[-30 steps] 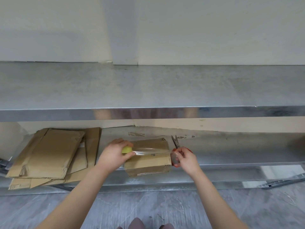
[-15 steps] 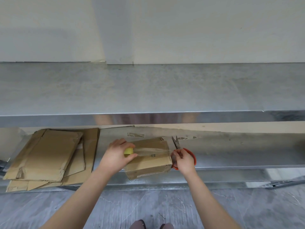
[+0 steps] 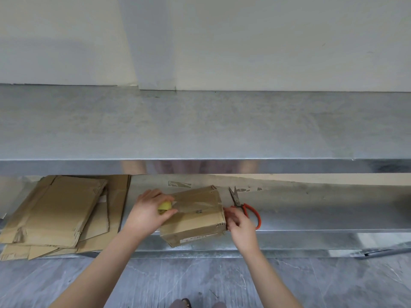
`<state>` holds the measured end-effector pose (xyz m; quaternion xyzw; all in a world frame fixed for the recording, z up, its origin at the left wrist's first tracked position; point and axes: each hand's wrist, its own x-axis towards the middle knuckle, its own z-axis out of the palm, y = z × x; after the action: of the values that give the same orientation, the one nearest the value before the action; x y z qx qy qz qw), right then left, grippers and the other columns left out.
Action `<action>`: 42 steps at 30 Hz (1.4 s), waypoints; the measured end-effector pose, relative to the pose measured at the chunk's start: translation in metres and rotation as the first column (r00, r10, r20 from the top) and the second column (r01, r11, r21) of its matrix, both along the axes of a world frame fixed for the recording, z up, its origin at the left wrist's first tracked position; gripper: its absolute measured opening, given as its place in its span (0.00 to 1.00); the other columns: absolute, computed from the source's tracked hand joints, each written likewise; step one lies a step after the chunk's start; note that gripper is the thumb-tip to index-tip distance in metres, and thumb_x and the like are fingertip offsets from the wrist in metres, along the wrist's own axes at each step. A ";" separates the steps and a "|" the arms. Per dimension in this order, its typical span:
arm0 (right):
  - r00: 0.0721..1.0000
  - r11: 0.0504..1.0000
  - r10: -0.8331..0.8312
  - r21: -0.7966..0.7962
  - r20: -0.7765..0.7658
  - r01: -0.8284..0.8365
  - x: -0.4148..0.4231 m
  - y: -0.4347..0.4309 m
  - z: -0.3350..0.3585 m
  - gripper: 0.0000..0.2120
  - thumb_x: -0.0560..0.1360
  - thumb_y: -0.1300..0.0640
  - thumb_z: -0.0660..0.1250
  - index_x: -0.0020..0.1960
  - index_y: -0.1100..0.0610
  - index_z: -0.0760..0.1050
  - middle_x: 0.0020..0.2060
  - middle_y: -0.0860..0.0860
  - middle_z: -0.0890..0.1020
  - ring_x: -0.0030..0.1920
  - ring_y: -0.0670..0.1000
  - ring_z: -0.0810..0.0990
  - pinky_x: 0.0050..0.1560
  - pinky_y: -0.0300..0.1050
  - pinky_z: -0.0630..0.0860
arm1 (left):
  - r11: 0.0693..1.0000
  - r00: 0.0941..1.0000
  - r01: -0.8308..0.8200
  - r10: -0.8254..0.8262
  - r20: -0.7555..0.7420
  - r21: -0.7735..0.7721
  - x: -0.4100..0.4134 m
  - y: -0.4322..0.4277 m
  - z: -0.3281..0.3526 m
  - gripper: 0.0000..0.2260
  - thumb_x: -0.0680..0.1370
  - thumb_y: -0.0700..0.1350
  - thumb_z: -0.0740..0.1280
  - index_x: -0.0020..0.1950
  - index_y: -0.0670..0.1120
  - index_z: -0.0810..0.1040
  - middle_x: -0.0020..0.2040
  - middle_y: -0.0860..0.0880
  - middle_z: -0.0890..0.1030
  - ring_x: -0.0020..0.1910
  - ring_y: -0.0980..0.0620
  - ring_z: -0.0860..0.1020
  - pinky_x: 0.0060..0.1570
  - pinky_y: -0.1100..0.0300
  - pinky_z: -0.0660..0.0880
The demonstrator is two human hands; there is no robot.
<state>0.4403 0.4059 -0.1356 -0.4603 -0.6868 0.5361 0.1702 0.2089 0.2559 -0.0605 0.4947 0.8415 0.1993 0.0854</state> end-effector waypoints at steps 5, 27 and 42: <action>0.989 0.991 0.131 -0.017 -0.063 -0.132 0.003 -0.009 0.010 0.24 0.73 0.37 0.68 0.66 0.30 0.64 0.54 0.30 0.77 0.59 0.31 0.75 0.59 0.33 0.72 | 1.000 0.999 0.003 -0.002 0.039 -0.024 0.000 0.000 0.001 0.13 0.71 0.57 0.73 0.52 0.54 0.82 0.47 0.57 0.76 0.51 0.53 0.74 0.53 0.56 0.70; 0.909 0.940 0.319 0.036 0.267 -0.340 -0.012 0.003 0.010 0.32 0.78 0.46 0.66 0.76 0.37 0.54 0.70 0.51 0.71 0.71 0.53 0.67 0.72 0.49 0.65 | 0.994 0.961 -0.106 0.111 0.253 -0.034 -0.015 -0.035 0.019 0.14 0.70 0.55 0.75 0.51 0.52 0.79 0.48 0.53 0.80 0.47 0.53 0.77 0.46 0.60 0.71; 0.948 0.965 0.260 -0.088 0.185 -0.248 -0.016 -0.006 0.014 0.30 0.78 0.49 0.67 0.73 0.32 0.57 0.63 0.47 0.69 0.53 0.50 0.77 0.42 0.48 0.84 | 0.983 0.983 -0.148 0.159 0.094 -0.111 -0.039 -0.066 -0.024 0.18 0.72 0.56 0.73 0.58 0.49 0.80 0.52 0.51 0.80 0.52 0.50 0.77 0.50 0.58 0.73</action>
<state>0.4246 0.4003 -0.1218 -0.4235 -0.7363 0.5275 0.0170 0.1696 0.1896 -0.0848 0.4125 0.8809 0.1867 0.1382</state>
